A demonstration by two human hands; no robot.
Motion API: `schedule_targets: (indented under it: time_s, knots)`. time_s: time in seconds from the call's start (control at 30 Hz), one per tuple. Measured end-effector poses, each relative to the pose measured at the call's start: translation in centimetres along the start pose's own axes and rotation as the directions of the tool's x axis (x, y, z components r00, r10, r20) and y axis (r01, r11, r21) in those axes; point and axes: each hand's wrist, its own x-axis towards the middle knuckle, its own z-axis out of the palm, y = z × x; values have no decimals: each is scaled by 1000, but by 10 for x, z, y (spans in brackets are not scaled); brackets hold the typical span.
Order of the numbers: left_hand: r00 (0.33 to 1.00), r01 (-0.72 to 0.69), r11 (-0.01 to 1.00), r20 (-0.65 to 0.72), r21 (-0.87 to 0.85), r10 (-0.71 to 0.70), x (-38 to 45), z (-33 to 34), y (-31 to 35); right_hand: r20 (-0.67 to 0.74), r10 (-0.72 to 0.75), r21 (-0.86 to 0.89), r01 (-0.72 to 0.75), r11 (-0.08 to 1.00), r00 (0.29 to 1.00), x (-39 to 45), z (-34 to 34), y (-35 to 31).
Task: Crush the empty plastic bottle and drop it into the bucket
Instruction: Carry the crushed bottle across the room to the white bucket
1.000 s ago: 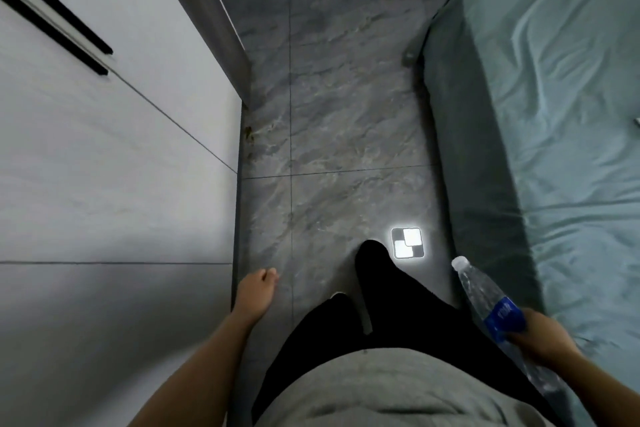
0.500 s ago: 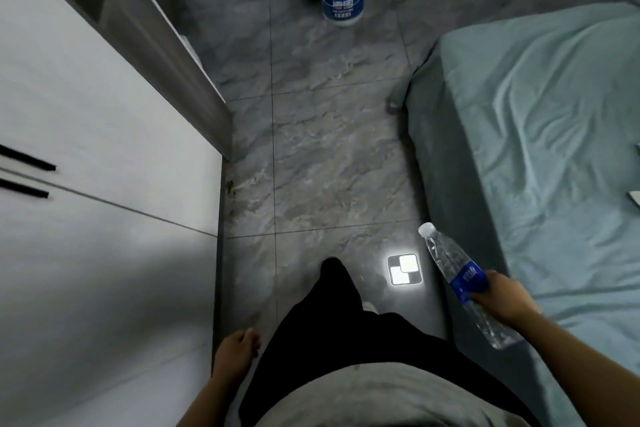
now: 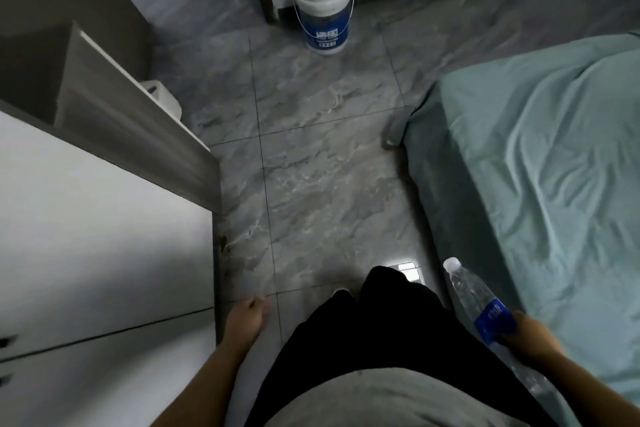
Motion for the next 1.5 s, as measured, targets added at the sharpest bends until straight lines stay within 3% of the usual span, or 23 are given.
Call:
schedule_targets:
  time_s: [0.17, 0.37, 0.47, 0.73, 1.27, 1.5]
  knots:
    - [1000, -15, 998, -14, -56, 14, 68, -12, 85, 61, 49, -16, -48, 999, 997, 39, -42, -29]
    - [999, -20, 1000, -26, 14, 21, 106, -21, 153, -9, 17, 24, -17, 1000, 1000, 97, -129, -107]
    - [999, 52, 995, -1, -91, -52, 118, -25, 175, -42, -50, 15, 50, 999, 998, 127, -176, -159]
    - [981, 177, 972, -52, -157, -187, 185, -65, 221, -76, -140, -23, 138, 990, 987, 190, -261, -282]
    - [999, -4, 994, -36, -105, 0, 383, -174, 438, 84, 54, 2, -55, 999, 995, 252, -337, -386]
    - [995, 90, 990, -36, -108, -94, 436, -182, 505, 74, 46, 63, -51, 997, 996, 323, -417, -460]
